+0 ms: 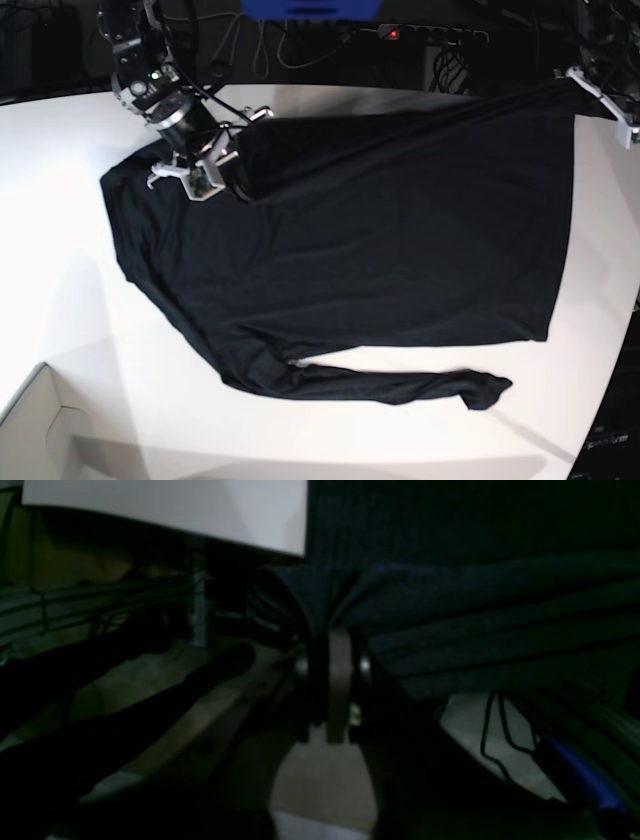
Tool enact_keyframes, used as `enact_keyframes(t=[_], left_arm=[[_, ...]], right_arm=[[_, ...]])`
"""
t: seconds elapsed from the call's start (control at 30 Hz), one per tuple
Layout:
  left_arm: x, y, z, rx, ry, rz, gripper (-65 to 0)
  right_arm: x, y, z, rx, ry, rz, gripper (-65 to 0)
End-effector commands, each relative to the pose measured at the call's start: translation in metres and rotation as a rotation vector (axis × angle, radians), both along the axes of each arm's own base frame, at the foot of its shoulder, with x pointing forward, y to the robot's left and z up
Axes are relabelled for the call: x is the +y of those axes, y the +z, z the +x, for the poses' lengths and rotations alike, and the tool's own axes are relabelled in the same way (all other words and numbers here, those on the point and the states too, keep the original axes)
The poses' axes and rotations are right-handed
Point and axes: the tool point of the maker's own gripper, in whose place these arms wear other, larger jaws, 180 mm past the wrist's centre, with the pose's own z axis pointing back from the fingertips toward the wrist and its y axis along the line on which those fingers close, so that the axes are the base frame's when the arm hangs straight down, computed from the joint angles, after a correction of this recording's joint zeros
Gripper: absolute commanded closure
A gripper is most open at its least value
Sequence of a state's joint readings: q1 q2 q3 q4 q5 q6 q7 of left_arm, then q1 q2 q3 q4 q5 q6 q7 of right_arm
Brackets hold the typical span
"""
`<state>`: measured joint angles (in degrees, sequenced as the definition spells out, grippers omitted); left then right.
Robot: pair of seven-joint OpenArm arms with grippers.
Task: Layout the t-shirt on the table in an organized manner, then fold the t-shirt properly
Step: 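Pull the held shirt corner outward with the left gripper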
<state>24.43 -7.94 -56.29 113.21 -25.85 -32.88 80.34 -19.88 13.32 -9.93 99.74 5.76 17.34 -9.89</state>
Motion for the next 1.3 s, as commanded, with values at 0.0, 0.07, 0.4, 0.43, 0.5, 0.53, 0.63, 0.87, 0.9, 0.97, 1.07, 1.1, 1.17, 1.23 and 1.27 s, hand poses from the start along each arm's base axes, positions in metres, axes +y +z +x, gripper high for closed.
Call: enact_keyframes(t=[0.0, 0.07, 0.4, 0.43, 0.5, 0.53, 0.63, 0.87, 0.9, 0.97, 1.07, 1.1, 1.17, 1.23, 1.27], left_arm=[[0.011, 0.010, 0.001, -0.014, 0.006, 0.044, -0.1], [0.014, 0.015, 0.011, -0.048, 0.016, 0.050, -0.1], [0.015, 0.033, 0.057, -0.182, 0.036, 0.041, -0.1], [0.015, 0.034, 0.059, -0.188, 0.037, 0.041, -0.1], [0.015, 0.037, 0.065, -0.206, 0.038, 0.039, -0.1], [0.015, 0.039, 0.069, -0.219, 0.038, 0.038, -0.1], [0.016, 0.036, 0.080, -0.238, 0.052, 0.008, -0.1], [0.020, 0.019, 0.099, -0.234, 0.101, -0.058, -0.1], [0.020, 0.016, 0.102, -0.229, 0.112, -0.063, -0.1], [0.022, 0.010, 0.104, -0.213, 0.126, -0.070, -0.1], [0.021, -0.003, 0.103, -0.181, 0.137, -0.104, -0.1], [0.021, -0.004, 0.106, -0.181, 0.130, -0.108, -0.1], [0.020, -0.007, 0.109, -0.189, 0.128, -0.115, -0.1], [0.021, -0.012, 0.110, -0.193, 0.134, -0.120, -0.1], [0.020, -0.014, 0.111, -0.192, 0.132, -0.123, -0.1]], right_arm=[[-0.001, 0.013, 0.006, -0.050, -0.004, 0.014, 0.0], [-0.001, 0.013, 0.006, -0.050, -0.004, 0.014, 0.0], [-0.001, 0.012, 0.005, -0.045, -0.003, 0.013, 0.0], [-0.001, 0.012, 0.005, -0.045, -0.003, 0.013, 0.0], [-0.001, 0.012, 0.005, -0.045, -0.003, 0.013, 0.0], [-0.001, 0.012, 0.006, -0.047, -0.003, 0.013, 0.0], [0.003, 0.014, 0.008, -0.051, -0.010, 0.028, 0.0], [0.005, 0.015, 0.009, -0.053, -0.013, 0.034, 0.0], [0.005, 0.015, 0.009, -0.055, -0.013, 0.034, 0.0], [0.005, 0.017, 0.012, -0.063, -0.013, 0.034, 0.0], [0.005, 0.017, 0.013, -0.062, -0.013, 0.030, 0.0], [0.004, 0.017, 0.014, -0.064, -0.014, 0.030, 0.0], [0.003, 0.018, 0.015, -0.067, -0.017, 0.029, 0.0], [0.003, 0.022, 0.021, -0.081, -0.017, 0.028, 0.0], [0.003, 0.021, 0.021, -0.080, -0.016, 0.028, 0.0]])
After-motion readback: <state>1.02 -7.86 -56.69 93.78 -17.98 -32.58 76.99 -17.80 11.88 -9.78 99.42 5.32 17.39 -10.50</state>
